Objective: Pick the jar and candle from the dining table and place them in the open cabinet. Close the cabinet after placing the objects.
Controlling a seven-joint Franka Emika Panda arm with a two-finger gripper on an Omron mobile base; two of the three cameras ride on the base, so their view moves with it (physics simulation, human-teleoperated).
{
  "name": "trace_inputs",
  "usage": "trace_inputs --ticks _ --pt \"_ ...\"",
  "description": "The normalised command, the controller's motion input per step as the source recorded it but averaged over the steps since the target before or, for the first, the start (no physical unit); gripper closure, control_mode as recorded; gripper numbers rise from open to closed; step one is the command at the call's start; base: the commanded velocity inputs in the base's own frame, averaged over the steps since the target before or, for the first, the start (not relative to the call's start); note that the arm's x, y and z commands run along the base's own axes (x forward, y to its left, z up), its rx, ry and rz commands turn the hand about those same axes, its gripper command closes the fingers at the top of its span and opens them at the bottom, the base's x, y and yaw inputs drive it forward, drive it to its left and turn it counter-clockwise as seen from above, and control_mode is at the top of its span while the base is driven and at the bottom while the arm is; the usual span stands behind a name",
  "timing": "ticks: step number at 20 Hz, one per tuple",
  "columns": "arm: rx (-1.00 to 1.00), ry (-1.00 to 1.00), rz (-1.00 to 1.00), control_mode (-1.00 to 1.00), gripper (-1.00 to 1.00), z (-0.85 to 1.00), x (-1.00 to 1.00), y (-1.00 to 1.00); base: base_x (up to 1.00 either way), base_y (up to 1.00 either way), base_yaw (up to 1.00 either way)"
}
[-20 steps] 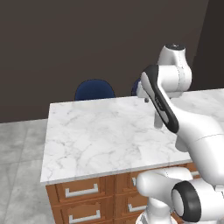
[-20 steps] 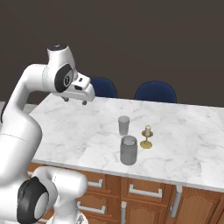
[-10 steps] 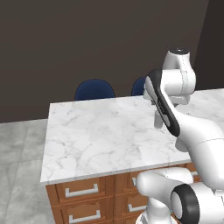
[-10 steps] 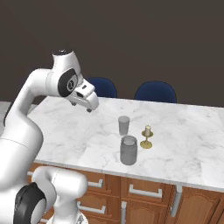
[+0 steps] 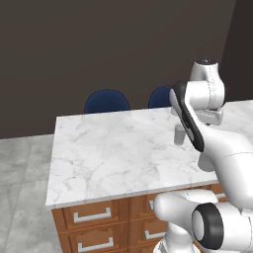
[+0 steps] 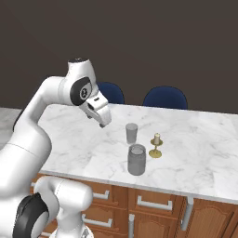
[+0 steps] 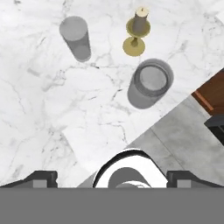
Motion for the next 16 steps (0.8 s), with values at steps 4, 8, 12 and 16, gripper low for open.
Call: trace_inputs --ticks 4,8,12,16 --pt "0.00 0.11 -0.12 -1.00 -1.00 -0.20 -0.02 -0.39 0.00 0.00 0.00" --pt "0.01 0.10 -0.07 -1.00 -1.00 -0.19 -0.04 -0.35 0.00 0.00 0.00" --pt "0.04 0.11 -0.08 -1.00 -1.00 -0.18 -0.06 -0.32 0.00 0.00 0.00" --pt "0.07 0.10 -0.11 -1.00 -1.00 -0.21 -0.06 -0.33 0.00 0.00 0.00"
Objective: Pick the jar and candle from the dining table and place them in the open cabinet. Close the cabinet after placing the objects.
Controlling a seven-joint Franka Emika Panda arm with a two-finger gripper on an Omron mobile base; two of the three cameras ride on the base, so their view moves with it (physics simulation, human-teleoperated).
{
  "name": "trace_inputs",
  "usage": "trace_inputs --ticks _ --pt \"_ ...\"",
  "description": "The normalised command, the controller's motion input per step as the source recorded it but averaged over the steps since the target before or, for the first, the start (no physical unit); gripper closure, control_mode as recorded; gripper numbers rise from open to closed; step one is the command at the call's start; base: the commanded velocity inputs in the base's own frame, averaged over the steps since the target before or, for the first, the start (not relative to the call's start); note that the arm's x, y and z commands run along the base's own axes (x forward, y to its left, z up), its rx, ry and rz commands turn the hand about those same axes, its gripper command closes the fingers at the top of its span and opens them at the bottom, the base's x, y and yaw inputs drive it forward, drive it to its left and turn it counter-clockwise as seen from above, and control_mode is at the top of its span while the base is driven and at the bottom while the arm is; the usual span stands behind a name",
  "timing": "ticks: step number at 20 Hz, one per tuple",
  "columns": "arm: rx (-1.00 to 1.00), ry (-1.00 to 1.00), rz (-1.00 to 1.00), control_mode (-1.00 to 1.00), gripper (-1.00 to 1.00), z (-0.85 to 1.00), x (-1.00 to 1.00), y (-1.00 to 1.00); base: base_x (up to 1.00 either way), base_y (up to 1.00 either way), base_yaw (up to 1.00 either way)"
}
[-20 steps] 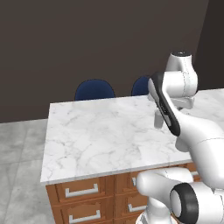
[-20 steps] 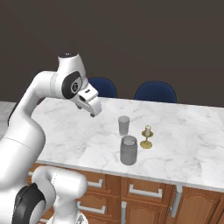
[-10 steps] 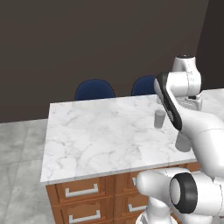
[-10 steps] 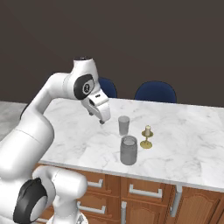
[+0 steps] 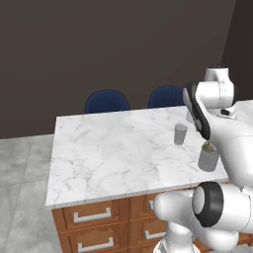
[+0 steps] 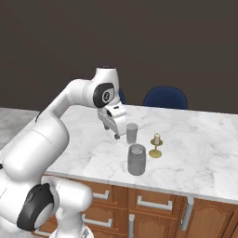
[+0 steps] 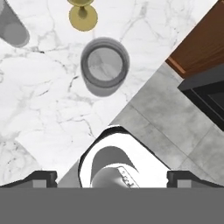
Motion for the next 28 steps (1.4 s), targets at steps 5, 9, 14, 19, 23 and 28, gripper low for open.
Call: trace_inputs --ticks 5,9,14,19,23,28 --pt "0.05 0.04 -0.10 -1.00 -1.00 -0.18 -0.07 -0.30 0.00 0.00 0.00" --pt "0.05 0.02 -0.10 -1.00 -1.00 -0.16 -0.08 -0.32 0.00 0.00 0.00" --pt "0.02 0.00 -0.08 -1.00 -1.00 -0.16 -0.09 -0.27 0.00 0.00 0.00" --pt "0.00 0.00 -0.05 -1.00 -1.00 -0.16 -0.08 -0.20 0.00 0.00 0.00" --pt "0.00 0.00 -0.01 -1.00 -1.00 -0.18 -0.02 -0.07 0.00 0.00 0.00" --pt "0.00 0.01 0.00 -1.00 -1.00 -0.18 0.00 -0.01 0.00 0.00 0.00"
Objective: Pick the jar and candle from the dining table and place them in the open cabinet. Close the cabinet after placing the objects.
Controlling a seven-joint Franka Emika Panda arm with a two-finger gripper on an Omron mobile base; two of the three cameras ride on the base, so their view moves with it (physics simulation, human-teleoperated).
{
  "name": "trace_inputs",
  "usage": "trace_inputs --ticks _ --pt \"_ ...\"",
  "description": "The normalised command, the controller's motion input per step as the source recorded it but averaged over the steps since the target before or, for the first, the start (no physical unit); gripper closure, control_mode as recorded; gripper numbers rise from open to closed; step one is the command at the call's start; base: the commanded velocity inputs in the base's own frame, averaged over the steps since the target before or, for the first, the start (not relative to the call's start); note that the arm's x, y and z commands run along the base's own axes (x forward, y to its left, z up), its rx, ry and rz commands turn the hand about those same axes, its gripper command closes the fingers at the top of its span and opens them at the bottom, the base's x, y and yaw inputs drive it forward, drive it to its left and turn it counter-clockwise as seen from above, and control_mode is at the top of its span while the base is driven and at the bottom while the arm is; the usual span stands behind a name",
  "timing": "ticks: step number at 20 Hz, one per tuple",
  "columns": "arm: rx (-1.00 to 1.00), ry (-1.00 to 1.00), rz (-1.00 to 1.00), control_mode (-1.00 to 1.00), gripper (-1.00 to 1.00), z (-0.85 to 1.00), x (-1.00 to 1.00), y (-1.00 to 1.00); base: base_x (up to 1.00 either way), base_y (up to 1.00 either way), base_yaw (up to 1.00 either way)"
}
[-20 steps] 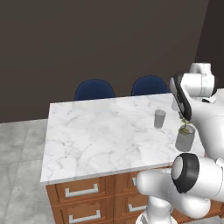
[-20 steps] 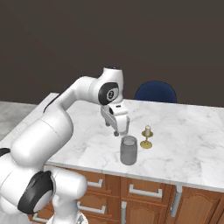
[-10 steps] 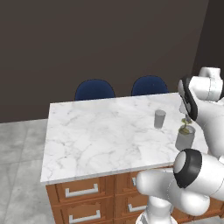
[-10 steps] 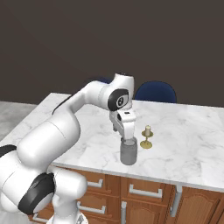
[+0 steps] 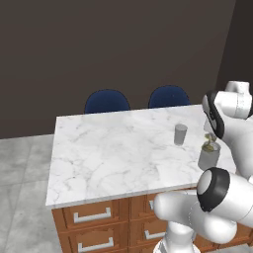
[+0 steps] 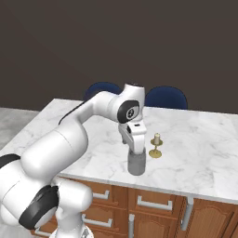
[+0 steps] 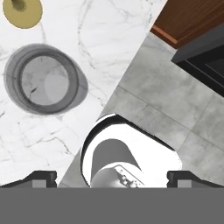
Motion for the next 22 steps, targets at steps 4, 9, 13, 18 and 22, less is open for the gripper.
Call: trace_inputs --ticks 4,9,13,18,22 --pt "0.00 0.00 0.00 -1.00 -1.00 -0.13 0.00 -0.01 0.00 0.00 0.00" --pt "0.00 0.00 0.00 -1.00 -1.00 -0.09 0.00 -0.09 0.00 0.00 0.00" --pt "0.00 0.00 0.00 -1.00 -1.00 -0.05 0.00 -0.12 0.00 0.00 0.00" --pt "0.00 0.00 0.00 -1.00 -1.00 -0.04 0.00 -0.13 0.00 0.00 0.00" --pt "0.01 0.00 0.00 -1.00 -1.00 -0.04 0.00 -0.03 0.00 0.00 0.00"
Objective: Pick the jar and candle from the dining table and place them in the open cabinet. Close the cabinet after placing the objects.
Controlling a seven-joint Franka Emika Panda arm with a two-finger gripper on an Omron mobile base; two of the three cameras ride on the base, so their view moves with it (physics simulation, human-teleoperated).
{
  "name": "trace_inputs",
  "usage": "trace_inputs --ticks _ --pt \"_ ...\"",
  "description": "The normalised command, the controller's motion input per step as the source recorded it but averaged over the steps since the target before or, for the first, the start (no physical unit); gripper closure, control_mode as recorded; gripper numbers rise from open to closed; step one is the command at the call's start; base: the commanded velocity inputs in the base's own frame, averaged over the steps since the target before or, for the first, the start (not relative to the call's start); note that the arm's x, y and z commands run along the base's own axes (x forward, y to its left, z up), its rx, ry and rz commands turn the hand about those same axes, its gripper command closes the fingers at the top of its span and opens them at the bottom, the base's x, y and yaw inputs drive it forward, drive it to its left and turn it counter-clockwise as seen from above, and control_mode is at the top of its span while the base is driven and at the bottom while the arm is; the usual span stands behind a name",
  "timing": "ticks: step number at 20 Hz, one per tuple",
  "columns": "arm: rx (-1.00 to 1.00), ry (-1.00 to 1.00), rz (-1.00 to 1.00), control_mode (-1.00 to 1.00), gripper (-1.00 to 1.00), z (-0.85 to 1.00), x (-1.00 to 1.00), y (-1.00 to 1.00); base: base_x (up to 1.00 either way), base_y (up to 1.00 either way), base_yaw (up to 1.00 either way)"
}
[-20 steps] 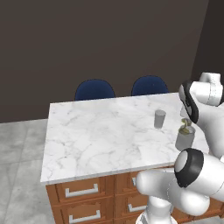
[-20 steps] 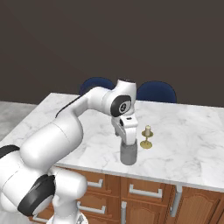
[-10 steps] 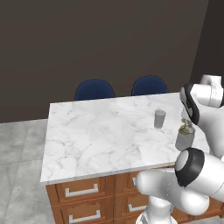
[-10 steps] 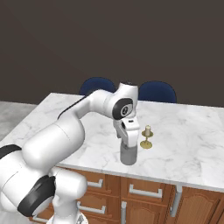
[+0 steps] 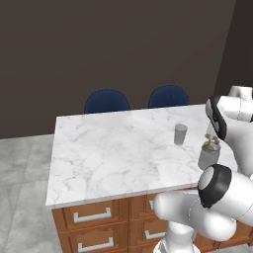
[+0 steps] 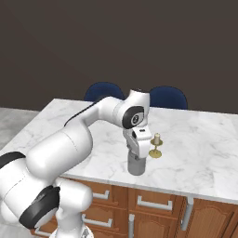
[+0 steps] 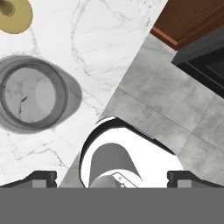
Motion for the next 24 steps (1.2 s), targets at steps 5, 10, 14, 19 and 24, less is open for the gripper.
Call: trace_inputs --ticks 5,10,14,19,24 --pt "0.00 0.00 -0.01 -1.00 -1.00 -0.05 0.05 0.00 0.00 0.00 0.00" --pt "0.01 0.00 -0.01 -1.00 -1.00 -0.07 0.09 0.00 0.00 0.00 0.00" --pt "0.01 0.00 -0.02 -1.00 -1.00 -0.09 0.10 0.00 0.00 0.00 0.00" --pt "0.01 0.00 -0.01 -1.00 -1.00 -0.10 0.09 0.00 0.00 0.00 0.00" --pt "0.00 0.00 -0.01 -1.00 -1.00 -0.08 0.06 -0.01 0.00 0.00 0.00"
